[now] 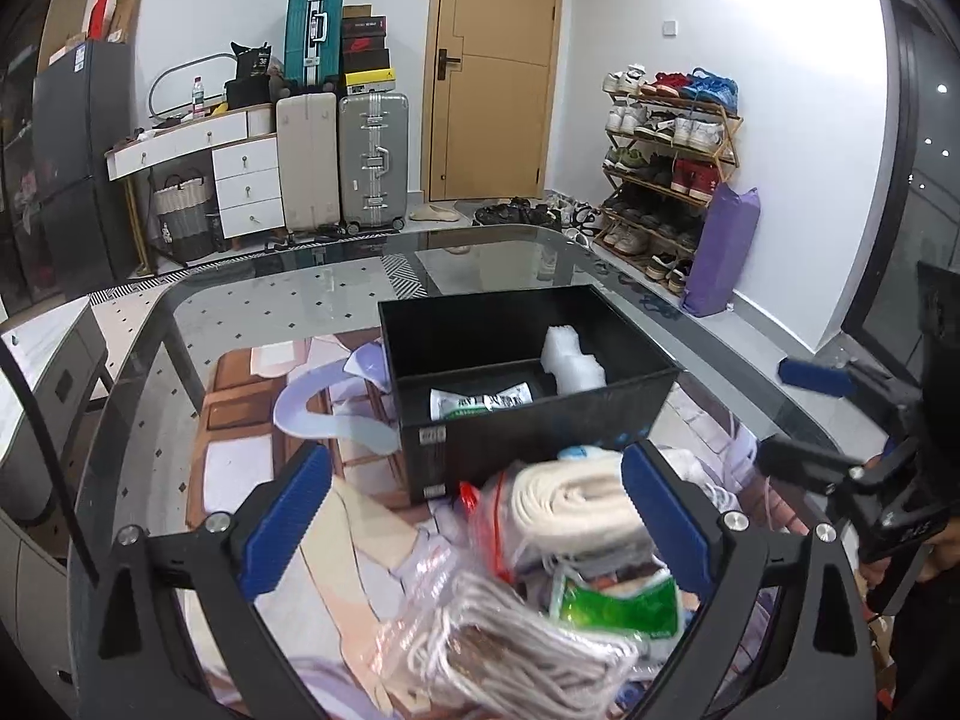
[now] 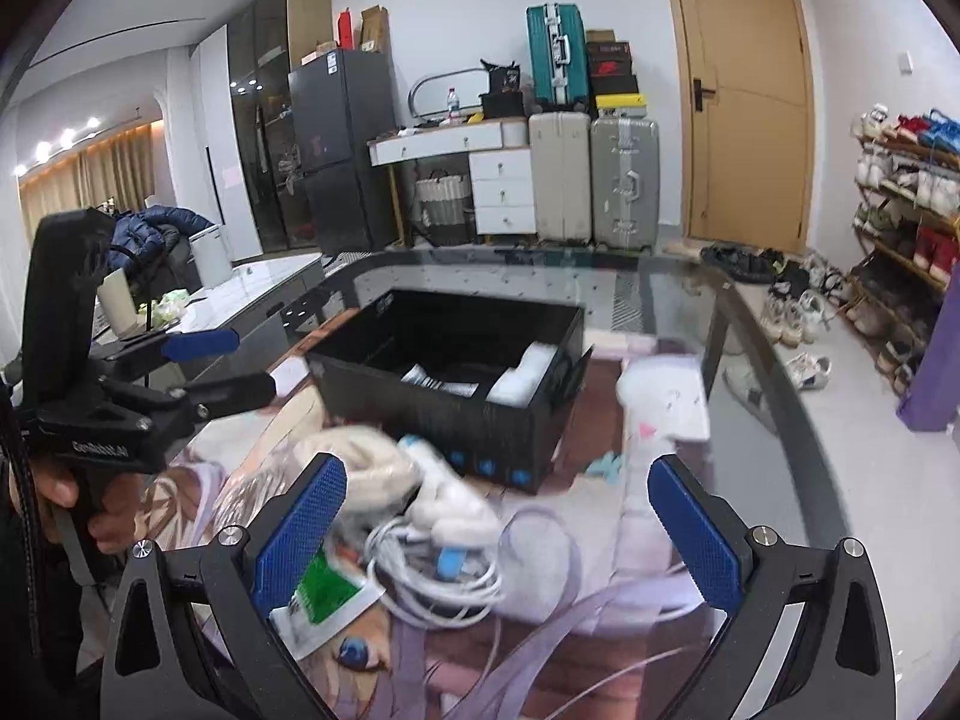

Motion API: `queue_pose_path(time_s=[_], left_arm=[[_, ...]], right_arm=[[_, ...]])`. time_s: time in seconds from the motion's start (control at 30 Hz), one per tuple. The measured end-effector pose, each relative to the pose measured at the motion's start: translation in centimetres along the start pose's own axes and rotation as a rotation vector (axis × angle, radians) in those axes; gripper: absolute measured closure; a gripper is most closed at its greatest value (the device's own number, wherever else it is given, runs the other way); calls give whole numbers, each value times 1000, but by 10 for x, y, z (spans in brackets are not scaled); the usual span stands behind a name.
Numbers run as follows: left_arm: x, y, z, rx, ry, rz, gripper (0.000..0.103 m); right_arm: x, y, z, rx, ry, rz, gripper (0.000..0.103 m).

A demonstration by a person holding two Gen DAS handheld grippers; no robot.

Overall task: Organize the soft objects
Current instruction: 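Move the right tool toward the coiled white cable beside the box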

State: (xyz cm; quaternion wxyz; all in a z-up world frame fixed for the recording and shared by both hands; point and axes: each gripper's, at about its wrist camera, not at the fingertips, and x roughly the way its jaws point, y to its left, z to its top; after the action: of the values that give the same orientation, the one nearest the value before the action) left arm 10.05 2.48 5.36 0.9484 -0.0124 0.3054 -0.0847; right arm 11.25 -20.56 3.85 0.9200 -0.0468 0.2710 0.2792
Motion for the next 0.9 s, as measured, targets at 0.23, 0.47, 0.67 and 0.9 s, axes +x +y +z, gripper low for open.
queue_pose_path(time_s=[0.23, 0.47, 0.67, 0.9], left_arm=[[-9, -5, -17, 14, -1, 29, 0], [-10, 0, -29, -8, 24, 3, 0], [-10, 8, -43, -50, 24, -4, 0], [-2, 9, -59, -43, 36, -4, 0]], right_arm=[[7, 7, -18, 15, 49, 16, 1], [21, 8, -28, 42, 96, -2, 1], [34, 14, -32, 55, 140, 1, 1], [50, 14, -37, 91, 194, 0, 1]])
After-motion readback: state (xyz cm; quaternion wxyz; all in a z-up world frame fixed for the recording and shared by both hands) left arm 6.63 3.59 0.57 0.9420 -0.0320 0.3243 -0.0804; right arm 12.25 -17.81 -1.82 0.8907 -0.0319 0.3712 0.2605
